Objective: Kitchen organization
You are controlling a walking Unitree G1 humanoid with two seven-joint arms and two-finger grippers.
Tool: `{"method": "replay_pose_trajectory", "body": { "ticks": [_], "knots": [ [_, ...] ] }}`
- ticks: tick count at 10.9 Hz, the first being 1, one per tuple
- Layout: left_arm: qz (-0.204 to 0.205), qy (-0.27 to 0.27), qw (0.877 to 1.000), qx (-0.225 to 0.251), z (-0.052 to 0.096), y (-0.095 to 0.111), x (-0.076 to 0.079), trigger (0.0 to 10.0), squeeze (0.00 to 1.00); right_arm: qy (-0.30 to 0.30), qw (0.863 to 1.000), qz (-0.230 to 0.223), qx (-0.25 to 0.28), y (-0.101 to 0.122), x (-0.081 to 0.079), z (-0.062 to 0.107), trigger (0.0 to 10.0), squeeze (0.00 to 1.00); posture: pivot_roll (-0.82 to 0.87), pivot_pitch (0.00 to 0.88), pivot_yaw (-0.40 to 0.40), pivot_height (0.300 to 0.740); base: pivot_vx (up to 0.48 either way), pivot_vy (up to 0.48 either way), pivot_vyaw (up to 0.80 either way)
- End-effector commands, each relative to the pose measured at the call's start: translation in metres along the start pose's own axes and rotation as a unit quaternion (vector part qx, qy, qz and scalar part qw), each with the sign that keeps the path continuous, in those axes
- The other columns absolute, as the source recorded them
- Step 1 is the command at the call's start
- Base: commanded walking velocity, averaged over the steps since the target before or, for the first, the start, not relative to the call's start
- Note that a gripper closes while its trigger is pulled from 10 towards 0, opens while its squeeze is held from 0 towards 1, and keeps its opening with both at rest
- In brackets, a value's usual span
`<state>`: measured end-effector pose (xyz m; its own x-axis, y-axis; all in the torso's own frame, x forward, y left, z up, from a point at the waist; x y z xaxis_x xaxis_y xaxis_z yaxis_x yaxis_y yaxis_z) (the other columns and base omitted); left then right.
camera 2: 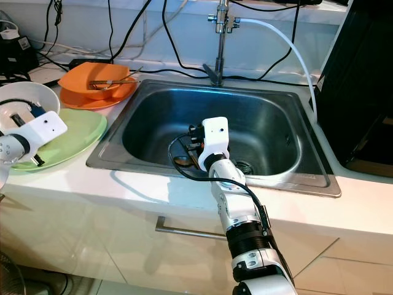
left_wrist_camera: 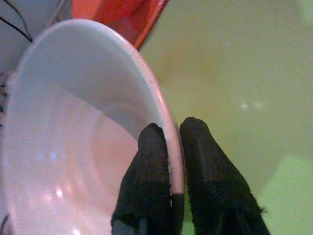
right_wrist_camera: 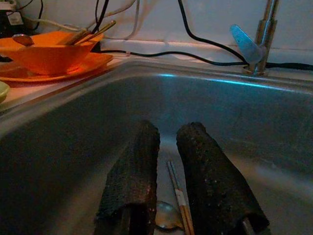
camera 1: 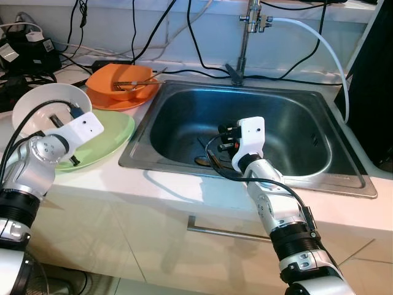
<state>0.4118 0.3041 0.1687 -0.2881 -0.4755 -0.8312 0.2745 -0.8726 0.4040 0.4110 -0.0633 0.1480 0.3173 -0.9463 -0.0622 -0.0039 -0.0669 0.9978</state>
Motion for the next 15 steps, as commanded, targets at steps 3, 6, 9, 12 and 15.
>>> {"method": "replay_pose_trajectory", "body": {
  "ticks": [3, 6, 9, 12, 15],
  "knots": [
    [-0.057, 0.103, 0.993, 0.028, 0.012, 0.027, -0.045, 0.0, 0.0, 0.0, 1.0, 0.0, 0.0, 0.001, -0.001, 0.0, 10.0, 0.0, 0.23, 0.001, 0.024, 0.74, 0.0, 0.0, 0.0],
    [-0.109, 0.202, 0.964, 0.134, 0.034, 0.087, -0.078, 0.0, 0.0, 0.0, 1.0, -0.003, 0.004, 0.003, -0.002, -0.001, 10.0, 0.0, 0.23, 0.0, 0.023, 0.74, 0.0, 0.0, 0.0],
    [-0.121, 0.155, 0.929, 0.314, 0.053, 0.172, -0.027, 10.0, 0.0, -0.007, 1.0, -0.002, 0.015, 0.011, 0.004, -0.004, 10.0, 0.0, 0.23, 0.0, 0.023, 0.74, 0.0, 0.0, 0.0],
    [-0.125, 0.094, 0.918, 0.365, 0.054, 0.201, 0.023, 10.0, 0.0, -0.037, 0.998, -0.007, 0.044, 0.038, 0.029, -0.007, 10.0, 1.0, 0.22, 0.0, 0.023, 0.74, 0.0, 0.0, 0.0],
    [-0.128, 0.042, 0.911, 0.39, 0.056, 0.218, 0.064, 10.0, 0.0, -0.041, 0.994, -0.055, 0.08, 0.071, 0.043, -0.008, 10.0, 1.0, 0.22, 0.003, 0.025, 0.74, 0.0, 0.0, 0.0]
  ]
}}
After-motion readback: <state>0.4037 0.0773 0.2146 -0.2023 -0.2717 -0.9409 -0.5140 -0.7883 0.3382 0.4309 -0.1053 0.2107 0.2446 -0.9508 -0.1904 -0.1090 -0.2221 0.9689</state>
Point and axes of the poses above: a point about 5 cm out from each wrist's last joint towards the gripper, its own z axis pointing back from the gripper into the wrist, its own y axis along the axis of the wrist's last joint, x = y × z, the point moved 6 cm from there along -z, pointing out of the wrist towards the gripper, and after that the axes turned 1 degree about -z, right-handed, at the moved point
